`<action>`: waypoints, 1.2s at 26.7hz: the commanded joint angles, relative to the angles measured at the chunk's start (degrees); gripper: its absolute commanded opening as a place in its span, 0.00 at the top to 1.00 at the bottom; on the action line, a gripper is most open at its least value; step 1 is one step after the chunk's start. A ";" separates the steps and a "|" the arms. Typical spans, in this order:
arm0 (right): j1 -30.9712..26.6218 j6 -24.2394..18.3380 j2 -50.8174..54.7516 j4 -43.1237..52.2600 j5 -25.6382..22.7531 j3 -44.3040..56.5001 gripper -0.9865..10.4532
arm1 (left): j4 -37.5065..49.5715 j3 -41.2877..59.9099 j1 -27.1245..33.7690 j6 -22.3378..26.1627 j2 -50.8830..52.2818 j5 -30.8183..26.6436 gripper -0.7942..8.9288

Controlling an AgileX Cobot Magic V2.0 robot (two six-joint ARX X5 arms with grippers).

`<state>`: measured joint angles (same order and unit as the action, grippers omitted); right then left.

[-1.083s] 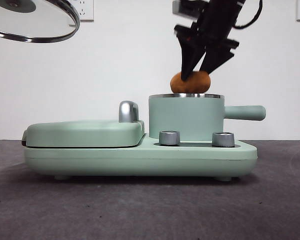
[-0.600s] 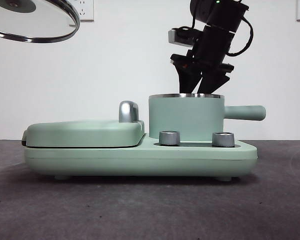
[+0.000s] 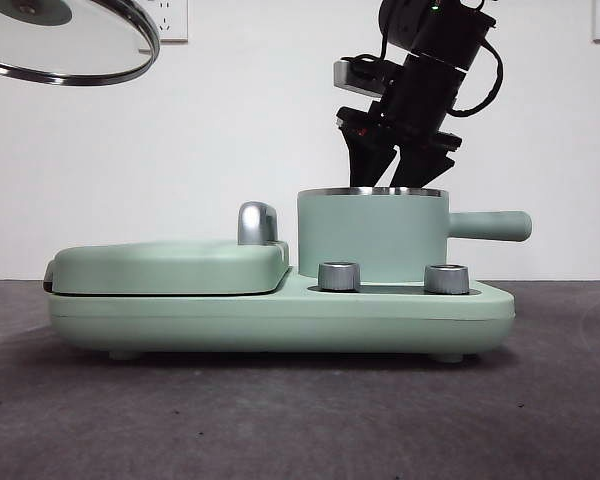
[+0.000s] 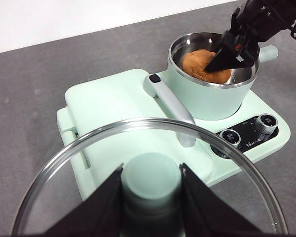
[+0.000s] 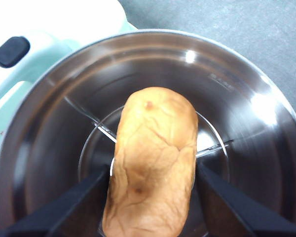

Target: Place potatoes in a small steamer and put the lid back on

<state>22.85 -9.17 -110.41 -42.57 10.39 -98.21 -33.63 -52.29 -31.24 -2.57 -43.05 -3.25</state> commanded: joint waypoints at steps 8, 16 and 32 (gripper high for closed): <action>-2.32 2.62 15.47 -4.48 0.11 -0.35 0.67 | 1.60 -0.87 -0.22 0.33 0.00 -0.20 0.90; -5.84 4.17 39.19 4.92 1.81 20.61 0.67 | -0.33 -0.87 -0.22 0.33 -0.42 -0.20 0.90; -6.12 6.14 70.73 7.37 1.16 50.82 0.69 | 5.44 -0.87 -0.31 0.37 -4.79 5.51 0.90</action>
<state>16.53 -4.12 -40.34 -35.70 11.79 -47.59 -30.85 -52.29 -31.27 -2.57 -47.33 2.02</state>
